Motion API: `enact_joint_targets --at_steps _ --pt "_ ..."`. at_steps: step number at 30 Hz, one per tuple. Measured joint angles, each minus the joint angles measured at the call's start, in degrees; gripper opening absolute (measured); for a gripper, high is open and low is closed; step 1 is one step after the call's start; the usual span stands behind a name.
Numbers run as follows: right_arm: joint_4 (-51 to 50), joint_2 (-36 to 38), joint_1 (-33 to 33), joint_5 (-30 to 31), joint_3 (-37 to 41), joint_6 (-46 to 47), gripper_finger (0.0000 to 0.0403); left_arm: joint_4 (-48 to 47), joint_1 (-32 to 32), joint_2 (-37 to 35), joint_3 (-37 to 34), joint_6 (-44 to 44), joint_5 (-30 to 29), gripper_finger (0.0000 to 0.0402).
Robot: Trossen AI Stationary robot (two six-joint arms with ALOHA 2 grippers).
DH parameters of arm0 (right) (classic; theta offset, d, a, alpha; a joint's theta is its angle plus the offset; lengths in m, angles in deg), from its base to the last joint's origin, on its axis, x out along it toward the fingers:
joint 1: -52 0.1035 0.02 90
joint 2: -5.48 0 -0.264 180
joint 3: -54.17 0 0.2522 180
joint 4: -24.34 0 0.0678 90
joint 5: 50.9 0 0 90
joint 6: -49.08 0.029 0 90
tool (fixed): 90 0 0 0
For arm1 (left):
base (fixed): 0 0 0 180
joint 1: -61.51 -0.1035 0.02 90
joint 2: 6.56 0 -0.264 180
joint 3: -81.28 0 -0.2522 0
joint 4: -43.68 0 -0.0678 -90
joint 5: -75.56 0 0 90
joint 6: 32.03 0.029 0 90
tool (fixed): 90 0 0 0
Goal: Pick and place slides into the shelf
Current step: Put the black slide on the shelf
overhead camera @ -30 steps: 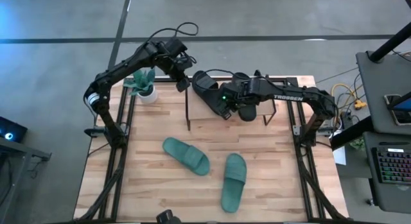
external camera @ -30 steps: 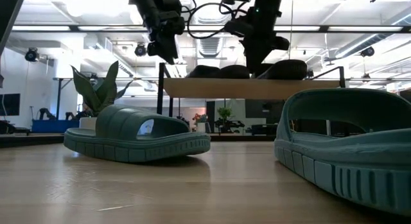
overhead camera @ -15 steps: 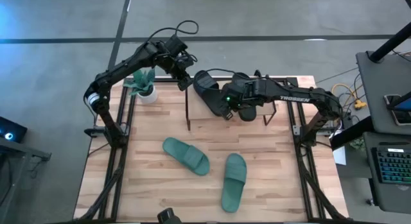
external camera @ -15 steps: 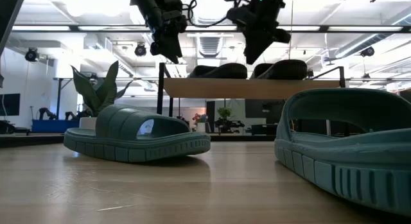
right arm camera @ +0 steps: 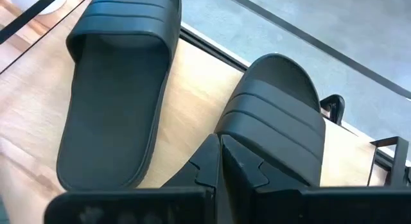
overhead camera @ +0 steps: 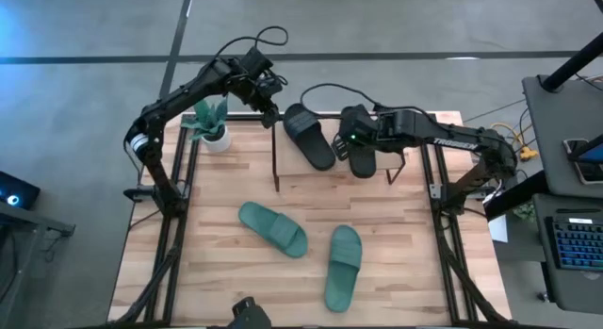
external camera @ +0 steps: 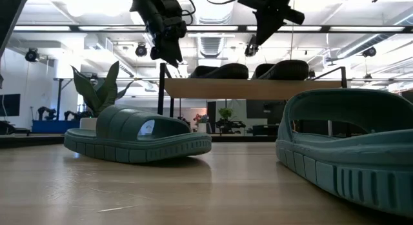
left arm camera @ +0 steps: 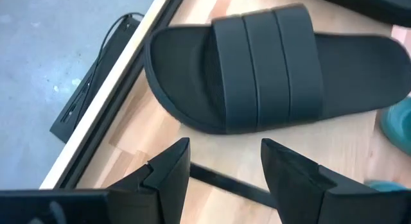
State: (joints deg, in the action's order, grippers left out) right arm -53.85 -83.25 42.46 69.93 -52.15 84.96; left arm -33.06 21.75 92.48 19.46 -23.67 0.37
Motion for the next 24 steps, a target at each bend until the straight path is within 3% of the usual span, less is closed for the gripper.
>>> enact_joint_targets --at_steps 9,16,24 --pt "0.0 -0.2 -0.3 0.8 0.0 -1.9 0.0009 1.5 -0.1 4.9 0.0 1.4 2.6 0.0176" --pt "-0.2 -0.2 -0.4 0.9 0.0 -2.0 0.0009 1.1 -0.9 5.9 0.2 4.4 -5.0 0.0176" --pt "-0.2 -0.2 -1.4 0.5 0.1 -2.1 0.0009 3.8 -4.6 5.9 0.4 4.5 -5.2 0.0176"
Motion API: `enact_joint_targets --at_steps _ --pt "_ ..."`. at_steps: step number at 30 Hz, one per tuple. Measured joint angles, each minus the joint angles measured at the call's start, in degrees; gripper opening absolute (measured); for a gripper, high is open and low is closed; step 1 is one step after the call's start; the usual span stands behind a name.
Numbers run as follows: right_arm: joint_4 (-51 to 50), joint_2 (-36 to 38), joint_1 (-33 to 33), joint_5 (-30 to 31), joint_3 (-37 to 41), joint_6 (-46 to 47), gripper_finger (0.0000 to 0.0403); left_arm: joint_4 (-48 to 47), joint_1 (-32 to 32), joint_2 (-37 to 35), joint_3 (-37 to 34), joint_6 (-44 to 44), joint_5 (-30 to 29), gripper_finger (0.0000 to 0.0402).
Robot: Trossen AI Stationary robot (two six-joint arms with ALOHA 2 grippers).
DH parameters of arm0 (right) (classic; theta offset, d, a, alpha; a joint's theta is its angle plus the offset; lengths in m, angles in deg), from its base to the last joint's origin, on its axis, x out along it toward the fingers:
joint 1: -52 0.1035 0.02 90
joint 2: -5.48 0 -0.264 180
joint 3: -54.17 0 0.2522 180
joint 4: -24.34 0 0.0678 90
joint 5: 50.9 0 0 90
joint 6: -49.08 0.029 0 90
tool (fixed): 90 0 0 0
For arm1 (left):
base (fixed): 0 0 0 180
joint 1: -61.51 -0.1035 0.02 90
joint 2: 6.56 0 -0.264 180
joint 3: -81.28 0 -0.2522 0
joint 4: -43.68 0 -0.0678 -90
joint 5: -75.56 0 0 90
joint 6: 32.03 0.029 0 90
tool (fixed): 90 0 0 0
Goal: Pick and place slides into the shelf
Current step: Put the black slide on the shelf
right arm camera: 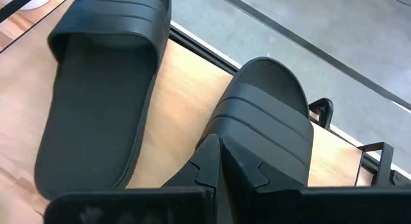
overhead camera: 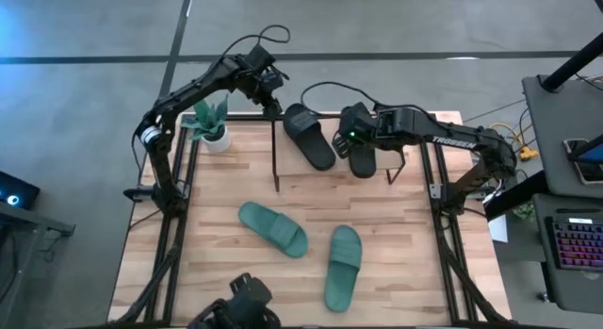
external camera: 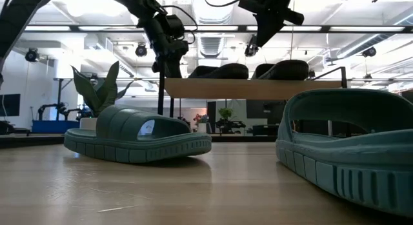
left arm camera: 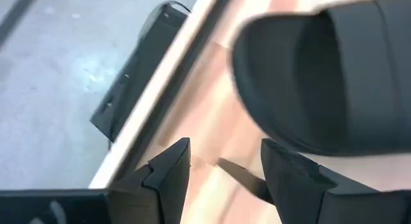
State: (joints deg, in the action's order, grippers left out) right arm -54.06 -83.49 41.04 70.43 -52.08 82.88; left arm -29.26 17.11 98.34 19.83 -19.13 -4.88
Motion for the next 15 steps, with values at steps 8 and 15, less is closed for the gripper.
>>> enact_joint_targets --at_steps 8,15 --pt "0.2 0.0 -2.3 -0.6 0.0 2.0 0.0008 2.6 -5.0 0.4 0.0 0.7 4.2 0.0176" --pt "1.1 -0.7 -4.6 -4.5 0.1 2.6 0.0008 3.8 -6.5 3.6 -0.1 1.0 16.5 0.0176"
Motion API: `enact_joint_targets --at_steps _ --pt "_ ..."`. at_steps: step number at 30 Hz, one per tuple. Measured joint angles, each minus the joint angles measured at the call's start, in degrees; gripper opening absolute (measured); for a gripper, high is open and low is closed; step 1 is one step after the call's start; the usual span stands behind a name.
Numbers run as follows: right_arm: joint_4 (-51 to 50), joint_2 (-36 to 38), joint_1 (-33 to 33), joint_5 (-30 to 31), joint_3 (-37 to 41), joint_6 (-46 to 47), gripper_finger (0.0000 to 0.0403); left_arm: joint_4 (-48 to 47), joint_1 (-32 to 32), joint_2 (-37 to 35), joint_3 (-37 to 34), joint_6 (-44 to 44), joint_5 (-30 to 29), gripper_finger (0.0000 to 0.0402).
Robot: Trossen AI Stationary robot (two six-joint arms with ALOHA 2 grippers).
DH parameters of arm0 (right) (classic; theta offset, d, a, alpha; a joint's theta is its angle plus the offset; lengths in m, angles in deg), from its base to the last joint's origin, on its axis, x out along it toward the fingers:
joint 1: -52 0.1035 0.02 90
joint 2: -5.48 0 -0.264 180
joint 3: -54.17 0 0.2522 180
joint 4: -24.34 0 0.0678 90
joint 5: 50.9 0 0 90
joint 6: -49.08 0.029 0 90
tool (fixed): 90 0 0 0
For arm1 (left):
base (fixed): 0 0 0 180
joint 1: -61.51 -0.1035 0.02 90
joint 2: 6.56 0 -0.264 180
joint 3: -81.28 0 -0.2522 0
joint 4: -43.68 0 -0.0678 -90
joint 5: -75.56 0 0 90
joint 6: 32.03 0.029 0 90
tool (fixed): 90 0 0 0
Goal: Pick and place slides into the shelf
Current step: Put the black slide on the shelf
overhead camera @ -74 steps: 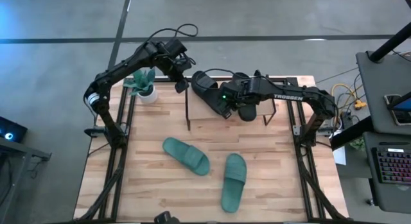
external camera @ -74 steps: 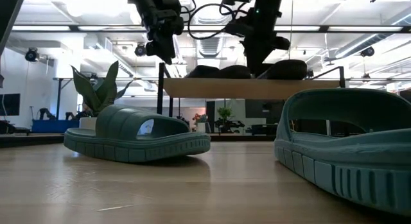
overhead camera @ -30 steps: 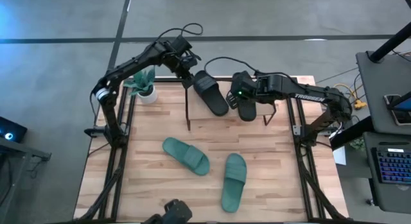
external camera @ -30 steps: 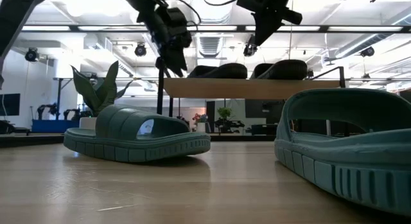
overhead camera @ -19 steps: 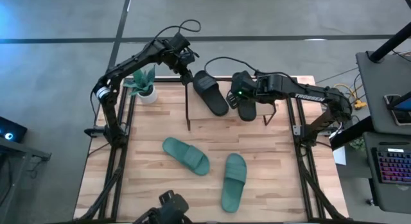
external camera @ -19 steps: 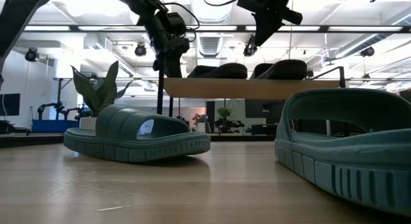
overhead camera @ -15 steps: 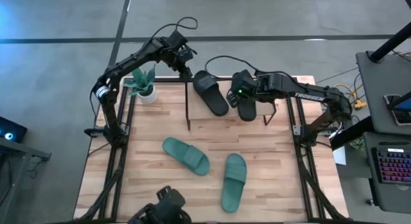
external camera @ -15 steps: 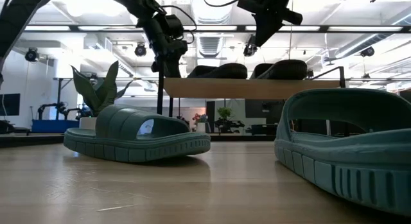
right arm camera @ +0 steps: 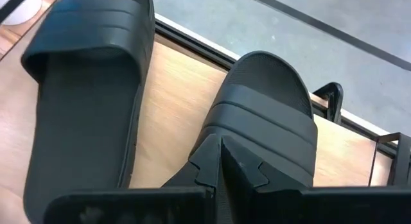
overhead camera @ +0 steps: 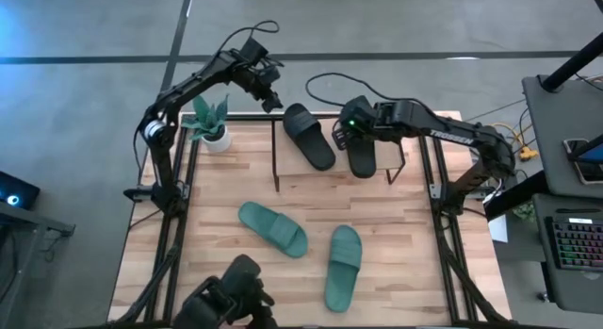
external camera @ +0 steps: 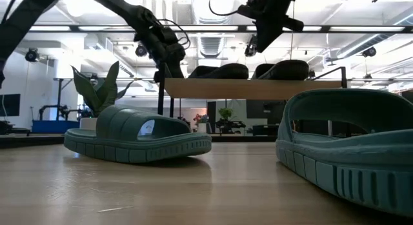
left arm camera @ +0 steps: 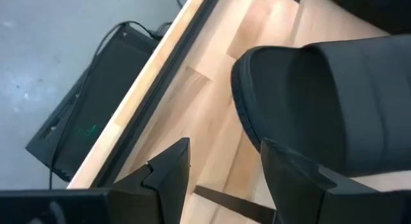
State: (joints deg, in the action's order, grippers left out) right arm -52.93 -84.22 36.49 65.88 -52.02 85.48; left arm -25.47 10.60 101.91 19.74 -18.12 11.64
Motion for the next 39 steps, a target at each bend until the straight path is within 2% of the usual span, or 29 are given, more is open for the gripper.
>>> enact_joint_targets --at_steps 6,23,39 --pt "0.0 -1.1 -0.6 -0.3 0.0 0.0 0.0008 0.0 -0.1 2.4 0.0 0.0 0.2 0.0176" --pt "0.0 -3.6 -1.0 -0.3 0.0 -0.1 0.0008 2.4 0.7 2.9 0.2 0.1 2.8 0.0176" --pt "0.0 -3.6 -1.0 0.2 0.0 0.0 0.0008 12.3 5.7 2.9 0.1 0.0 4.5 0.0176"
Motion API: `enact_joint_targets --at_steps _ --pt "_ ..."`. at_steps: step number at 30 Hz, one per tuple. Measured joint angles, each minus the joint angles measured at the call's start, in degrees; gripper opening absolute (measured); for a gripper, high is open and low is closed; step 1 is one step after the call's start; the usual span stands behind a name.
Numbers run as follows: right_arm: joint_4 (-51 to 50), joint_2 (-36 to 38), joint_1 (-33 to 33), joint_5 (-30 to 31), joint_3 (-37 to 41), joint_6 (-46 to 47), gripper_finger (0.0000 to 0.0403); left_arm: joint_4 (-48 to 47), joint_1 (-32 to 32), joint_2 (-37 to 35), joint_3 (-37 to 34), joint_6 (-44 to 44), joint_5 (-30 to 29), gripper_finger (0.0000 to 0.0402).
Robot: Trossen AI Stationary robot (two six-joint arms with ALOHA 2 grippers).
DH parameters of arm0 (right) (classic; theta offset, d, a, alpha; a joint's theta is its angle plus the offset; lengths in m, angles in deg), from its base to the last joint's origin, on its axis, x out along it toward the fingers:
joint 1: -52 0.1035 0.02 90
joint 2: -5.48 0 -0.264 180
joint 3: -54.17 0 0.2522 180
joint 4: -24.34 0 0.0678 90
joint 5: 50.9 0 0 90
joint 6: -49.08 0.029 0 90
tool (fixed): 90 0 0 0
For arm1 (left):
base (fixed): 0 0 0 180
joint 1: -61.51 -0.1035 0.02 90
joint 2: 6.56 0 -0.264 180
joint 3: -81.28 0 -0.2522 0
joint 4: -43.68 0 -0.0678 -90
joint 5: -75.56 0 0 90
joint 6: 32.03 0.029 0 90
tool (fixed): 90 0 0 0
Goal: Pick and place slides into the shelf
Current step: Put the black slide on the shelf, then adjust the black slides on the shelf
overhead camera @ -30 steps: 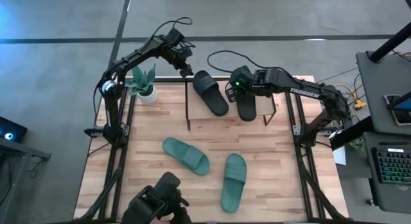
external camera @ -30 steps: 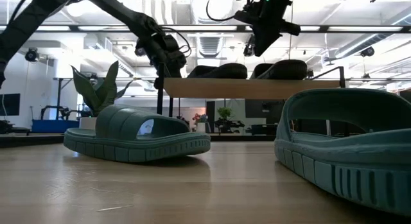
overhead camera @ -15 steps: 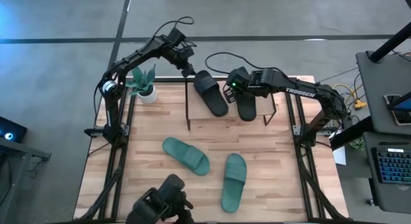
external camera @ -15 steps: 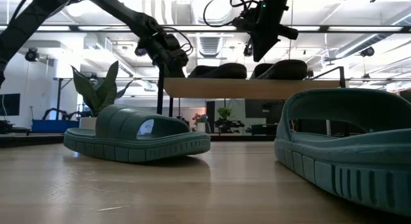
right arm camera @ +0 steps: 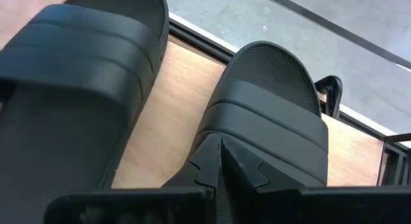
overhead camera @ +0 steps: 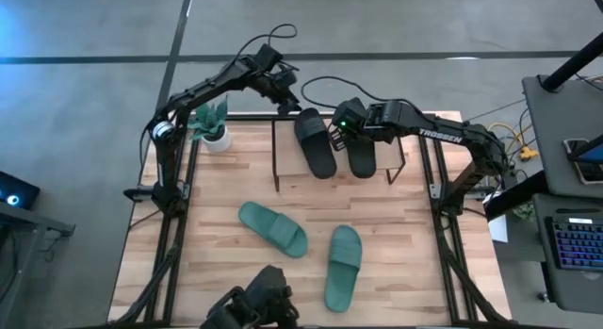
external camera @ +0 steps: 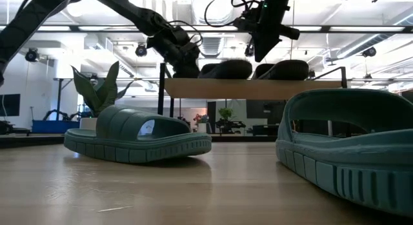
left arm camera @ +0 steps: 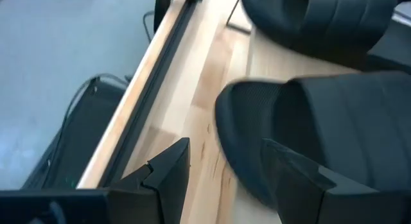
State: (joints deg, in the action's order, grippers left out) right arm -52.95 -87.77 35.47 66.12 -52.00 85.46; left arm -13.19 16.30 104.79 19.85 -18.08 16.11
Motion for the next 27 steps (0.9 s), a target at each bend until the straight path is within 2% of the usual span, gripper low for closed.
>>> enact_joint_targets --at_steps 4,10,15,21,24,27 --pt "0.0 0.0 0.0 0.0 0.0 0.0 0.0008 3.0 0.6 0.9 0.2 -0.6 0.1 0.0176" --pt "-1.2 1.2 0.0 0.1 0.0 3.7 0.0008 1.9 0.3 1.1 0.2 -4.5 -0.1 0.0176" --pt "-6.1 3.3 -0.9 4.6 0.0 9.3 0.0008 -2.3 -0.3 -3.1 0.2 -4.5 -1.0 0.0176" --pt "-17.0 4.1 -6.8 2.2 0.2 13.7 0.0008 -11.7 0.7 -6.0 0.2 -2.4 -0.9 0.0176" --pt "-17.2 4.1 -9.6 1.7 0.8 11.4 0.0008 -17.4 1.7 -6.0 0.1 -1.3 -0.9 0.0176" --pt "-16.7 4.0 -12.8 1.5 0.9 7.7 0.0008 -18.8 2.8 -6.0 0.0 -1.3 -0.9 0.0176"
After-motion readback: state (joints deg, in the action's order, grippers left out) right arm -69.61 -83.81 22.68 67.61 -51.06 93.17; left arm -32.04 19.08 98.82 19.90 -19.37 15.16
